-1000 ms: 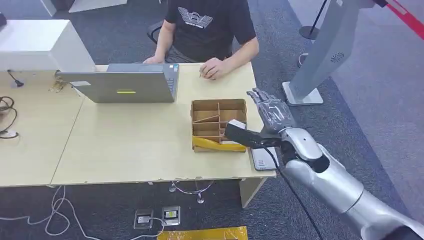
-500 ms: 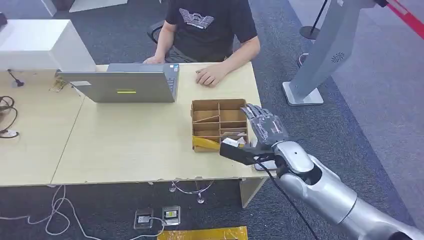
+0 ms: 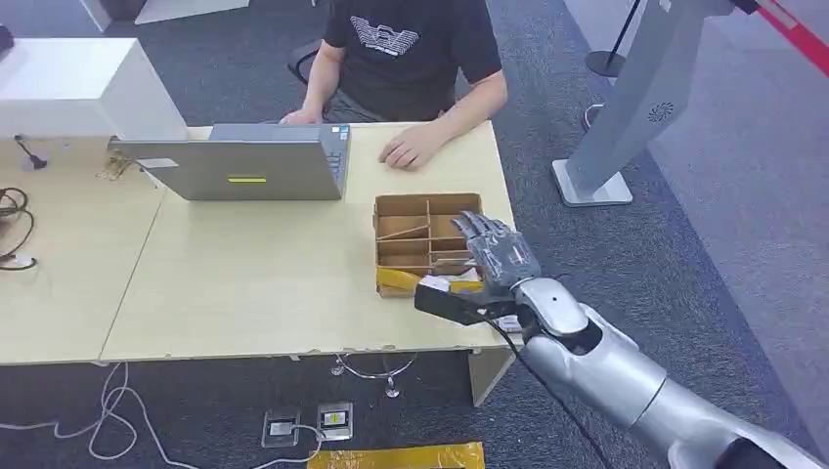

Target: Pass the card to the sensor for recognition and then transmit it.

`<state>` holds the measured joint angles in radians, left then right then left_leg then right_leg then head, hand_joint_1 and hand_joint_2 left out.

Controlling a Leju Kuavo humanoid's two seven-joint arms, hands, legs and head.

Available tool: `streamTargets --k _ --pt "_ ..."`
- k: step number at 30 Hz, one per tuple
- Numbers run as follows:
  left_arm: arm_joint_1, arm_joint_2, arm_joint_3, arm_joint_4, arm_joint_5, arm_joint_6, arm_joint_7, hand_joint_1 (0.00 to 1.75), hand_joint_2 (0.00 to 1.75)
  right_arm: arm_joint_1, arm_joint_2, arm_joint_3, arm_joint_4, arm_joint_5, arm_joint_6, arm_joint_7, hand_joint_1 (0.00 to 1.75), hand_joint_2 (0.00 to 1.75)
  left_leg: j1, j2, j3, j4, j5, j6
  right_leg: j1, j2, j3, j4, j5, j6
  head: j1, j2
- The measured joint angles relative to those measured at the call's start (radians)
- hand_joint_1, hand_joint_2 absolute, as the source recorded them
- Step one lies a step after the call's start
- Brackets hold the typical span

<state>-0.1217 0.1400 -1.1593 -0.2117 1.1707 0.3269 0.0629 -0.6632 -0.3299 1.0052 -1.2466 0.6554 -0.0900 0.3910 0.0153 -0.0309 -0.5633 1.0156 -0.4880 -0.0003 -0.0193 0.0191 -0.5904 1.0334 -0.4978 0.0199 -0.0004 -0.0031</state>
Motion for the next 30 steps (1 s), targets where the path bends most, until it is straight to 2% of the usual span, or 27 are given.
streamTargets --k 12,30 --pt "0.000 -0.001 0.000 0.000 0.000 0.006 0.001 0.00 0.00 -0.023 0.053 0.018 0.082 0.004 -0.012 -0.006 0.00 1.75 0.000 0.000 0.000 0.000 0.000 0.000 0.000 0.000 0.000 0.000 0.000 0.000 0.000 0.000" --pt "0.000 -0.001 0.000 0.000 -0.001 0.006 0.009 0.00 0.00 -0.029 0.055 0.023 0.135 0.031 -0.017 0.005 0.00 1.75 0.000 0.000 0.000 0.000 0.000 0.000 0.000 0.000 0.000 0.000 0.000 0.000 0.000 0.000"
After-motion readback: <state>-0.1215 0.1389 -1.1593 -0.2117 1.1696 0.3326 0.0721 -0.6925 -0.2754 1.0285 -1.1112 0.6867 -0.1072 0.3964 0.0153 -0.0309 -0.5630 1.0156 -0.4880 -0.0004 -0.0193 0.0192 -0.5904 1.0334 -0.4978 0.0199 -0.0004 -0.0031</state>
